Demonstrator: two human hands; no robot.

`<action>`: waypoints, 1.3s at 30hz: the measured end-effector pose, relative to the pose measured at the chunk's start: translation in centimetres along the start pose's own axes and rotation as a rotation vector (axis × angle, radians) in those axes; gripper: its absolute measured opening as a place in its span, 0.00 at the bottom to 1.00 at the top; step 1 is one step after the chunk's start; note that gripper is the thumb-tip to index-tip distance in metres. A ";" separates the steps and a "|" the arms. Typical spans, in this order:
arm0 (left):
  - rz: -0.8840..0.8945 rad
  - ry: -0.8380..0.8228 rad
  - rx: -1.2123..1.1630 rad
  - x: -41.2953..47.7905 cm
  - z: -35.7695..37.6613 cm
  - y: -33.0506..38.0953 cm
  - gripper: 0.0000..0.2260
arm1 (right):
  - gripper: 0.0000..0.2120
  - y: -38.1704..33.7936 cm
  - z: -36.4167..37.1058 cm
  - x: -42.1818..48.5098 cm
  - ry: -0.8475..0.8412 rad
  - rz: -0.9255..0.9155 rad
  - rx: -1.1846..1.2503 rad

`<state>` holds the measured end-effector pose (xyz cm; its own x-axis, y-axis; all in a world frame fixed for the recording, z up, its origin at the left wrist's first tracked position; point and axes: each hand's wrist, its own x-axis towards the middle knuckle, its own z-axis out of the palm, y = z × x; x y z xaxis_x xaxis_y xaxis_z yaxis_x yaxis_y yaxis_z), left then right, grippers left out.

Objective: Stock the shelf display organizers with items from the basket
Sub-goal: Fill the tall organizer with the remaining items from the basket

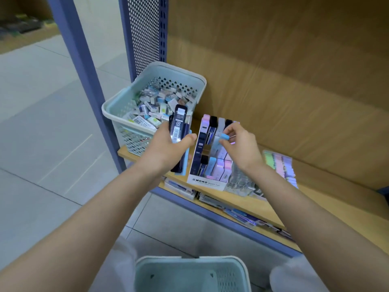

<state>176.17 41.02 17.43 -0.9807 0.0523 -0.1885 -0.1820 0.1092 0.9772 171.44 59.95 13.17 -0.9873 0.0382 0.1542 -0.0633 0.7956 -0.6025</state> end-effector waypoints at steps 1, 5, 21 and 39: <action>0.001 0.007 -0.021 0.2 -0.1 0.1 0.06 | 0.06 0.0 0.2 0.5 -0.017 -0.002 -0.036; 0.002 0.041 -0.077 1.0 -0.4 0.5 0.08 | 0.04 0.0 0.6 1.2 -0.054 -0.023 -0.102; -0.042 -0.021 -0.111 1.2 1.6 0.9 0.08 | 0.11 3.7 3.7 0.0 -0.233 -0.061 -0.468; -0.088 -0.020 -0.123 1.1 1.2 1.2 0.05 | 0.10 3.6 4.1 0.4 -0.289 -0.138 -0.457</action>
<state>174.96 42.35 18.25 -0.9590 0.0680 -0.2751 -0.2762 -0.0079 0.9611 170.23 60.32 7.82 -0.9782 -0.2012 -0.0517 -0.1889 0.9652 -0.1807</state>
